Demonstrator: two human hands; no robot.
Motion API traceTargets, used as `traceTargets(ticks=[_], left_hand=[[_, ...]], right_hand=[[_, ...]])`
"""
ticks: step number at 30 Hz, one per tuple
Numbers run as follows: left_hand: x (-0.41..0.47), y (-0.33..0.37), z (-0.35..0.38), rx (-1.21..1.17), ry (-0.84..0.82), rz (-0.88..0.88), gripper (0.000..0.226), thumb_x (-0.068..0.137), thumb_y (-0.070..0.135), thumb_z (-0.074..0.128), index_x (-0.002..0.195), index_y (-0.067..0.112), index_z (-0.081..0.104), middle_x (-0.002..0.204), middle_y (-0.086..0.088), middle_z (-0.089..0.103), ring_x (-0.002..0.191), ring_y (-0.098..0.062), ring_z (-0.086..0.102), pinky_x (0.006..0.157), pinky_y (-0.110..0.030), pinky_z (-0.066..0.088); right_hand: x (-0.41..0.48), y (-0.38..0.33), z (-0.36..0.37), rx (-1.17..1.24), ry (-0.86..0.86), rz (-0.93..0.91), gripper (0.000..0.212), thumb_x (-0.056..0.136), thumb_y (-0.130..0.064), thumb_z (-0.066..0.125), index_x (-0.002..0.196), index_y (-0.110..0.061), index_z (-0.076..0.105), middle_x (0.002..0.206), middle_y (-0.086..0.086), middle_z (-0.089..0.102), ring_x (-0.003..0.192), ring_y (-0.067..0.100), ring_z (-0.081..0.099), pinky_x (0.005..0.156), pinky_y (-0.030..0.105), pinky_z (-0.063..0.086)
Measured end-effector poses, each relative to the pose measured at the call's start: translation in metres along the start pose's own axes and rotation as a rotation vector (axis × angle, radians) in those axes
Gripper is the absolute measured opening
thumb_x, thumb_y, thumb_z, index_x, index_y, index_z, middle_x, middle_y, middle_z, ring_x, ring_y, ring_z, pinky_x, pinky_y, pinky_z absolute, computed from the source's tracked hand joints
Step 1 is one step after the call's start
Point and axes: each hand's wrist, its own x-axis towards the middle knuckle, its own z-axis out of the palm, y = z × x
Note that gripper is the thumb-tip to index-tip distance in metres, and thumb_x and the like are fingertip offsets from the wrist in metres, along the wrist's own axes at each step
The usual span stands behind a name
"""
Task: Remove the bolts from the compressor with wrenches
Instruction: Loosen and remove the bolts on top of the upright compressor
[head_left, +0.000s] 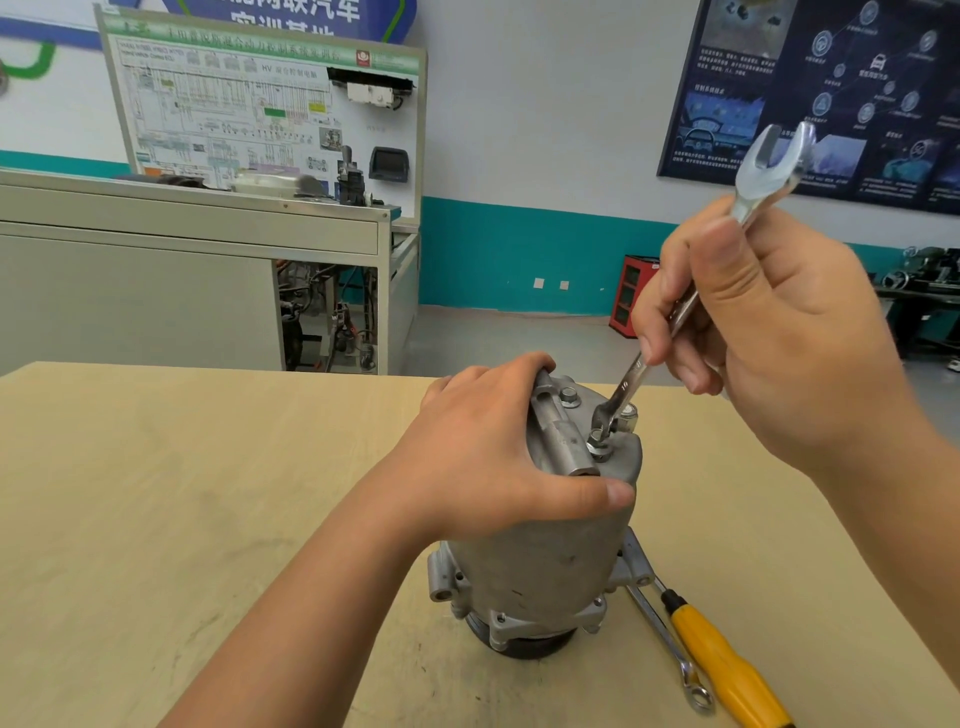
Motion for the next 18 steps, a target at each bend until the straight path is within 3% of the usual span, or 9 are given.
traceTargets(ticks=[8,15,18], left_hand=[[0.0,0.001,0.0,0.002,0.0,0.005,0.104,0.05,0.082,0.05,0.139,0.034,0.026,0.108,0.021,0.034,0.103,-0.003,0.033,0.097,-0.032,0.032],[0.0,0.001,0.0,-0.001,0.003,0.005,0.104,0.05,0.083,0.05,0.139,0.033,0.027,0.109,0.021,0.035,0.104,-0.005,0.035,0.097,-0.033,0.033],[-0.001,0.001,0.0,-0.004,0.004,0.006,0.104,0.051,0.083,0.05,0.139,0.033,0.026,0.11,0.021,0.036,0.105,-0.004,0.035,0.095,-0.032,0.031]], right_hand=[[0.003,-0.002,0.004,-0.042,-0.078,-0.009,0.033,0.086,-0.043,0.036,0.075,-0.013,0.046,0.057,0.0,0.057,0.036,0.01,0.041,0.043,0.011,0.033],[0.004,-0.003,-0.003,-0.08,-0.099,0.063,0.031,0.094,-0.033,0.035,0.076,-0.013,0.051,0.065,0.009,0.065,0.034,0.016,0.046,0.033,0.025,0.034],[0.005,-0.002,-0.007,-0.023,-0.111,0.105,0.036,0.096,-0.037,0.036,0.079,-0.01,0.052,0.073,0.01,0.07,0.032,0.015,0.046,0.032,0.022,0.036]])
